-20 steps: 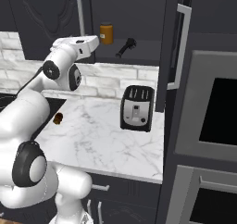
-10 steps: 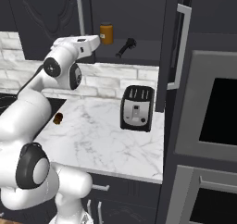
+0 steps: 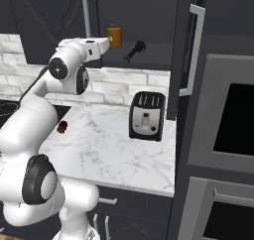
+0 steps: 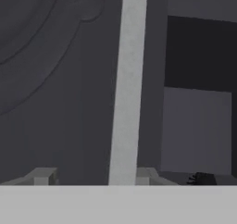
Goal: Pick the bar soap and dish brush from the cabinet and place them on the counter.
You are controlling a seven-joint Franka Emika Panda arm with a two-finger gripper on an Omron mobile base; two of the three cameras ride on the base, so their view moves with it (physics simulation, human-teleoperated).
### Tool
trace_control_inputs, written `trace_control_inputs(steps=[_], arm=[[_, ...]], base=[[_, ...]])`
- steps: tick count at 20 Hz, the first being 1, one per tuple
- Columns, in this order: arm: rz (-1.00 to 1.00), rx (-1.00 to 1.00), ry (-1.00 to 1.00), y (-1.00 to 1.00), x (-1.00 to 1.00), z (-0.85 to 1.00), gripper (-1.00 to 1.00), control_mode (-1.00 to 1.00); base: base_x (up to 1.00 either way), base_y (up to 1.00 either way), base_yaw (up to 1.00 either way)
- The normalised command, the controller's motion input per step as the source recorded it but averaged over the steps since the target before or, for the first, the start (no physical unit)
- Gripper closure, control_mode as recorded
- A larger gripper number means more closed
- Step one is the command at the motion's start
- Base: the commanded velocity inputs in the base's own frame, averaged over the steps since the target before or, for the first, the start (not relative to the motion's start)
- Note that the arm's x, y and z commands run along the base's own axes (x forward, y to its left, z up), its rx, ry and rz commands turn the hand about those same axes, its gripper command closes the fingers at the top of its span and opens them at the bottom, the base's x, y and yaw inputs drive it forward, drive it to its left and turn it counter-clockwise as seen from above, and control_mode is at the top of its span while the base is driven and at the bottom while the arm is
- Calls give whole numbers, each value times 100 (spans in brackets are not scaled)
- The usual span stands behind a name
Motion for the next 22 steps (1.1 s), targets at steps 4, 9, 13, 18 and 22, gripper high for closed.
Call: trace_control_inputs(steps=[4,9,13,18,22], arm=[[4,5,1,-45,15,0,100,-100],[0,2,0,-11,19,0,100,-100],[0,-1,1,0,25,-1,100,-100],[-2,-4,2,0,22,-1,100,-100],[-5,-5,12,0,0,0,100,-100]], base=[[0,0,0],[0,0,0],[0,0,0],[0,0,0],[0,0,0]])
